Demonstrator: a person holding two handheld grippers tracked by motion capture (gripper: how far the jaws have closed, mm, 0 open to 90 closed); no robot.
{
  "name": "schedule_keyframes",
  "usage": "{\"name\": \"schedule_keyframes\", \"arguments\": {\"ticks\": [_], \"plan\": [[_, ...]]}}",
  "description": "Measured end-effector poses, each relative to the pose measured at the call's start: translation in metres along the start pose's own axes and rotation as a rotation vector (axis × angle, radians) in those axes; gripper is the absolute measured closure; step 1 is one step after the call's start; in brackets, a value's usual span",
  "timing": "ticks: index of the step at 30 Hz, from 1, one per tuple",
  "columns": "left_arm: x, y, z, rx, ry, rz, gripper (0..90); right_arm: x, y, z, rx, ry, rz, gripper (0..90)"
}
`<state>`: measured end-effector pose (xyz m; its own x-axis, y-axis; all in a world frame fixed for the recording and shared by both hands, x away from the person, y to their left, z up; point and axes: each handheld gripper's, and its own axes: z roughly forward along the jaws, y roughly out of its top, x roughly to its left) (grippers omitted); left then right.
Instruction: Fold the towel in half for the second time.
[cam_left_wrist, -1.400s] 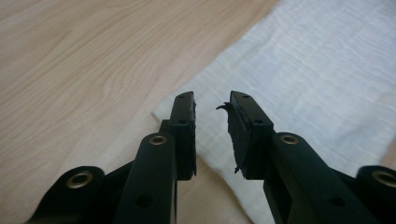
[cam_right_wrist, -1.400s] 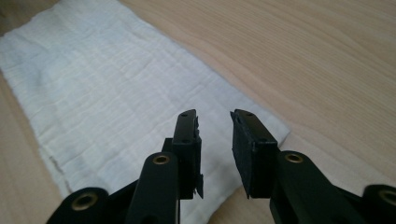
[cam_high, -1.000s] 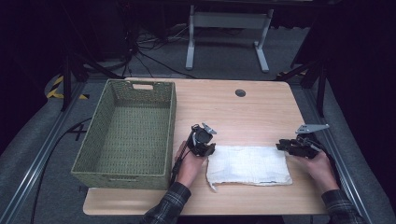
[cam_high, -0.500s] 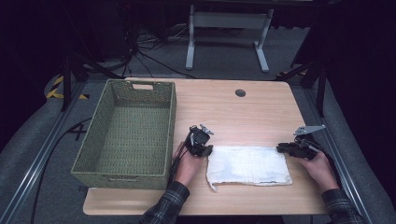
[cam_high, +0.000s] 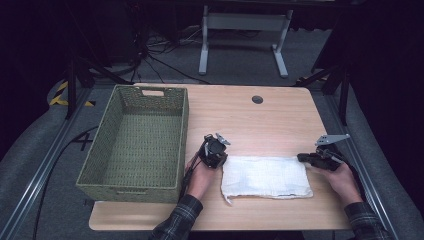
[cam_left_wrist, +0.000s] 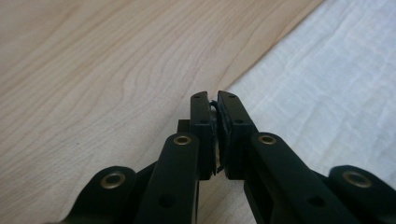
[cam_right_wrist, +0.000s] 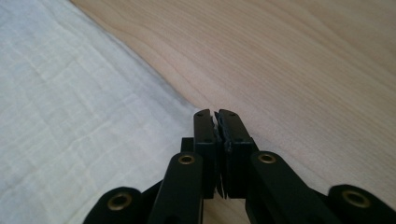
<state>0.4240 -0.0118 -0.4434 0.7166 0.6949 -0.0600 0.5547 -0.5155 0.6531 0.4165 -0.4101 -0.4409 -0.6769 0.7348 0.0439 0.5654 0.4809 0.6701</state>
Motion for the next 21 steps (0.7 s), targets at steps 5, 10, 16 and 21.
{"name": "schedule_keyframes", "arguments": {"ticks": [5,10,16,21], "plan": [[-0.002,0.004,-0.017,-0.084,0.010,-0.017,85.8,0.001,0.008,-0.016,-0.070,-0.034,-0.020,87.1],[-0.007,0.008,-0.031,-0.130,0.022,0.012,85.8,0.005,0.014,-0.033,-0.145,-0.057,-0.037,87.1],[-0.016,0.003,-0.043,-0.151,-0.003,0.022,85.7,0.013,0.008,-0.040,-0.161,-0.042,-0.051,87.0],[-0.024,-0.003,-0.050,-0.149,-0.010,0.049,85.7,0.022,-0.003,-0.047,-0.152,-0.031,-0.070,87.0]]}}
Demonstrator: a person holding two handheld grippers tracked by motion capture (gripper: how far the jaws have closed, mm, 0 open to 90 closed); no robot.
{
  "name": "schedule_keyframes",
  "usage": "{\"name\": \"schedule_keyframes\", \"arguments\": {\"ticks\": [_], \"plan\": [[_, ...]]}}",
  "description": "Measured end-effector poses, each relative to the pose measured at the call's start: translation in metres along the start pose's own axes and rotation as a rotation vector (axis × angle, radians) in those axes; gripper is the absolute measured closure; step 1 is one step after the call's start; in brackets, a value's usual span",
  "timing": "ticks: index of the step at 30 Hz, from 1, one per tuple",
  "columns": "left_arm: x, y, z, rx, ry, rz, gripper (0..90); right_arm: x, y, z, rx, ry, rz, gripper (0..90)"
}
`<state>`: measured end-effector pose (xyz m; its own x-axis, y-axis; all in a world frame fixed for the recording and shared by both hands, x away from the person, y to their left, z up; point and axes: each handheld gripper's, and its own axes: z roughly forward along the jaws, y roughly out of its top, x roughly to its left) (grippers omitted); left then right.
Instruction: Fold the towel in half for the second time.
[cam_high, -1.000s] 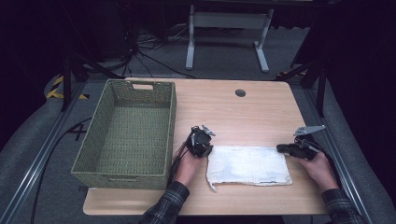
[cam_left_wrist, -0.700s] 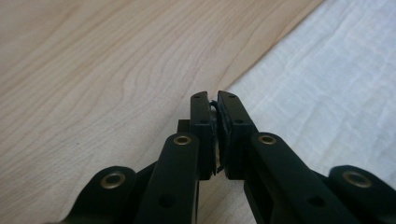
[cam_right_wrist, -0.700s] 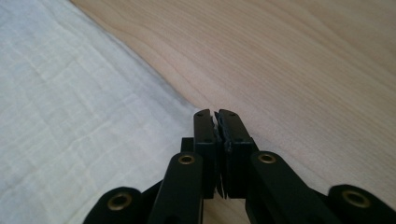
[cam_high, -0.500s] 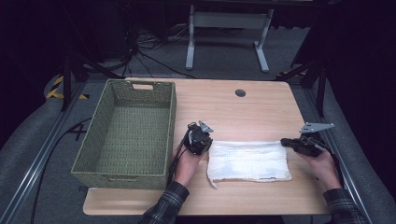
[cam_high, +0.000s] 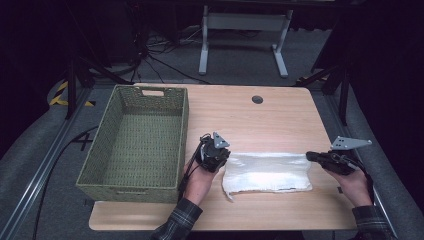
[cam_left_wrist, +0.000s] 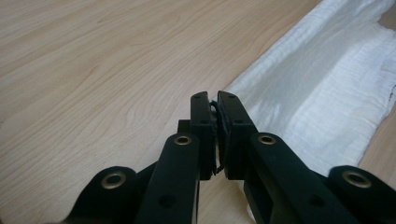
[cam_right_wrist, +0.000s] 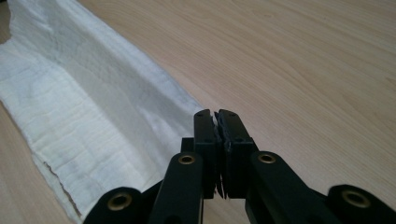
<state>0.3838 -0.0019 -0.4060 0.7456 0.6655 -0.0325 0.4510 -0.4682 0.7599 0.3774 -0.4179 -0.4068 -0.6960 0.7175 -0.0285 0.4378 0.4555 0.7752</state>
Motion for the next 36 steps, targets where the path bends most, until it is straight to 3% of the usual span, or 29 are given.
{"name": "schedule_keyframes", "arguments": {"ticks": [7,13,17,31,36], "plan": [[-0.010,-0.009,-0.012,-0.005,-0.016,0.032,85.5,0.011,-0.008,-0.007,-0.003,0.012,-0.013,87.0],[-0.008,0.002,-0.016,-0.045,0.018,0.028,85.5,0.005,0.004,-0.012,-0.055,-0.022,-0.026,86.9],[-0.009,0.000,-0.018,-0.051,0.019,0.043,85.5,0.005,0.006,-0.013,-0.058,-0.021,-0.028,86.9],[-0.031,-0.029,-0.018,0.009,-0.036,0.082,85.1,0.024,-0.019,-0.018,-0.019,0.034,-0.017,86.3],[-0.033,-0.035,-0.019,0.027,-0.047,0.074,85.0,0.029,-0.027,-0.018,0.003,0.053,-0.017,86.1]]}}
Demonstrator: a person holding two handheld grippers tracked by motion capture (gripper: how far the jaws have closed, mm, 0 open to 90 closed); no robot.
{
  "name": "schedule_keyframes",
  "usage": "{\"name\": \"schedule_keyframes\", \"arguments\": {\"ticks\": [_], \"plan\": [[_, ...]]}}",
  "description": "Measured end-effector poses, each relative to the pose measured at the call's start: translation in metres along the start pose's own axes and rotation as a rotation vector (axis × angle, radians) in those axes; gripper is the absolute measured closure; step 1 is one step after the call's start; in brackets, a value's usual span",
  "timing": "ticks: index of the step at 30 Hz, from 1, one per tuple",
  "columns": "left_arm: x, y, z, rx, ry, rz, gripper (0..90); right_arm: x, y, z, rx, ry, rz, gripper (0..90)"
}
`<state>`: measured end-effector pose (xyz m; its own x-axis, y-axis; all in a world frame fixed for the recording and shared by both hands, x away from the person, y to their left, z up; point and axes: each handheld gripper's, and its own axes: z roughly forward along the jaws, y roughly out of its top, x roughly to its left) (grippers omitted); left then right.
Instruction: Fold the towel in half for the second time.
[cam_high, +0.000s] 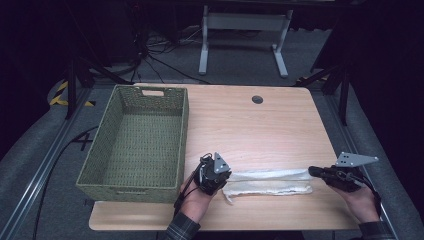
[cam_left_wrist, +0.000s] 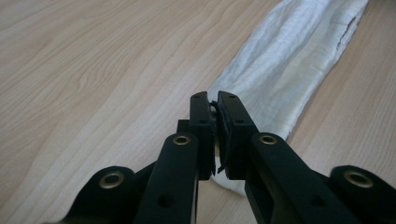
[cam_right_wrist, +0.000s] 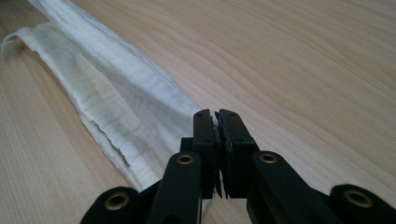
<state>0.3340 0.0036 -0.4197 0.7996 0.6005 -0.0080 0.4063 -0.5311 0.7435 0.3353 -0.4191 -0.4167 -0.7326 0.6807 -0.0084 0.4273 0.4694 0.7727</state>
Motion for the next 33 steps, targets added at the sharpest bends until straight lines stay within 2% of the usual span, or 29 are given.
{"name": "schedule_keyframes", "arguments": {"ticks": [4,7,14,15,18,21,23,28,30,31,32,33], "plan": [[-0.002,-0.003,-0.001,0.012,-0.009,0.005,84.5,0.003,-0.005,-0.001,0.007,0.014,0.010,85.8],[-0.005,-0.008,0.001,0.021,-0.022,-0.012,83.9,0.005,-0.009,-0.002,0.015,0.026,0.014,85.5],[-0.011,-0.016,0.002,0.044,-0.047,-0.013,82.8,0.008,-0.017,-0.002,0.041,0.049,0.034,83.6],[-0.012,-0.017,0.002,0.048,-0.052,-0.025,82.3,0.008,-0.018,-0.002,0.044,0.054,0.041,83.3],[-0.013,-0.019,0.001,0.045,-0.068,-0.036,78.4,0.009,-0.021,-0.004,0.048,0.063,0.051,80.2],[-0.014,-0.019,-0.004,0.021,-0.072,-0.048,72.5,0.011,-0.021,-0.009,0.028,0.082,0.071,74.8],[-0.013,-0.016,-0.009,-0.003,-0.078,-0.056,71.4,0.012,-0.019,-0.013,0.016,0.077,0.075,73.9],[-0.009,-0.006,-0.012,-0.019,-0.084,-0.058,74.7,0.011,-0.011,-0.017,-0.023,0.076,0.078,79.3],[-0.007,-0.002,-0.010,-0.015,-0.082,-0.056,77.2,0.011,-0.008,-0.014,-0.008,0.084,0.074,83.7],[-0.007,0.000,-0.007,-0.012,-0.085,-0.068,78.7,0.011,-0.007,-0.012,0.001,0.088,0.075,85.1],[-0.006,0.002,-0.004,-0.009,-0.088,-0.058,80.3,0.011,-0.007,-0.009,0.009,0.091,0.068,86.9],[-0.006,0.003,-0.001,0.008,-0.092,-0.062,81.4,0.012,-0.007,-0.007,0.019,0.097,0.070,87.9]]}}
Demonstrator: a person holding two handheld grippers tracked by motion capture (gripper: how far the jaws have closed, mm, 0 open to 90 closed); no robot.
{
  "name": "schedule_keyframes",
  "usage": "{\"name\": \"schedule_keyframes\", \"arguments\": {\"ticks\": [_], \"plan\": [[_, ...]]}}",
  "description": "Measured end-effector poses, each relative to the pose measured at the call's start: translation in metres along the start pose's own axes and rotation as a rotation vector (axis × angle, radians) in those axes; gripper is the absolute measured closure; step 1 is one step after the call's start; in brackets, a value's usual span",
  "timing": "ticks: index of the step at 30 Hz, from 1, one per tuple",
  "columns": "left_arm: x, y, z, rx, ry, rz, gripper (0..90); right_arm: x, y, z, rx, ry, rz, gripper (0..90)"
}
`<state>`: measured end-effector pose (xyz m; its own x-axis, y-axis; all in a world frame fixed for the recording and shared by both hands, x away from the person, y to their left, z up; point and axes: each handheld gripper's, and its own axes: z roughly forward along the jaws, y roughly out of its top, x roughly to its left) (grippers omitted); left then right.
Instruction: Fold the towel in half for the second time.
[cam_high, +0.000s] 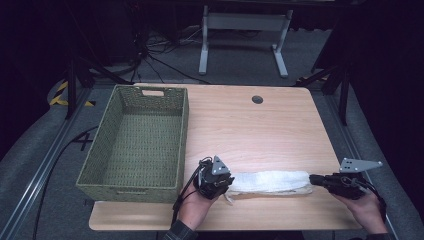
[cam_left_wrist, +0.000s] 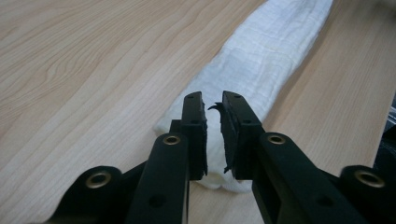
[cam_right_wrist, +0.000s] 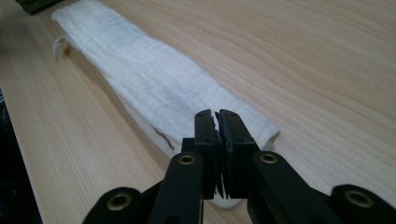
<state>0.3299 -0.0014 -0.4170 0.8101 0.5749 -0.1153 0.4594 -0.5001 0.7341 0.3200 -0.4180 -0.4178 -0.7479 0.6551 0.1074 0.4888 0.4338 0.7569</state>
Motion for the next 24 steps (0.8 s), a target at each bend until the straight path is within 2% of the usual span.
{"name": "schedule_keyframes", "arguments": {"ticks": [2,4,6,8,10,13,15,16,20,24], "plan": [[0.002,0.001,0.009,0.032,-0.017,0.022,83.0,0.002,-0.001,0.006,0.025,0.010,-0.004,88.9],[0.001,0.000,0.013,0.051,-0.033,0.021,83.3,0.003,-0.002,0.009,0.045,0.014,-0.007,89.1],[0.000,-0.006,0.021,0.101,-0.068,0.016,83.2,0.003,-0.007,0.015,0.083,0.024,-0.015,89.2],[-0.001,-0.011,0.026,0.129,-0.077,0.019,83.3,0.003,-0.011,0.019,0.119,0.029,-0.012,89.3],[-0.001,-0.016,0.029,0.159,-0.072,0.025,83.3,0.003,-0.014,0.024,0.154,0.033,-0.020,89.4],[0.000,-0.020,0.029,0.181,-0.060,0.049,83.9,0.002,-0.014,0.026,0.163,0.033,-0.033,89.7],[0.001,-0.020,0.028,0.197,-0.042,0.078,85.1,0.001,-0.015,0.026,0.166,0.032,-0.040,89.9],[0.002,-0.021,0.029,0.183,-0.022,0.080,86.1,0.000,-0.015,0.026,0.168,0.032,-0.040,89.9],[0.002,-0.021,0.028,0.184,-0.025,0.068,86.8,-0.003,-0.015,0.026,0.165,0.045,-0.026,89.9],[0.000,-0.015,0.024,0.154,-0.035,0.058,80.8,0.001,-0.011,0.025,0.144,0.035,-0.033,89.8]]}}
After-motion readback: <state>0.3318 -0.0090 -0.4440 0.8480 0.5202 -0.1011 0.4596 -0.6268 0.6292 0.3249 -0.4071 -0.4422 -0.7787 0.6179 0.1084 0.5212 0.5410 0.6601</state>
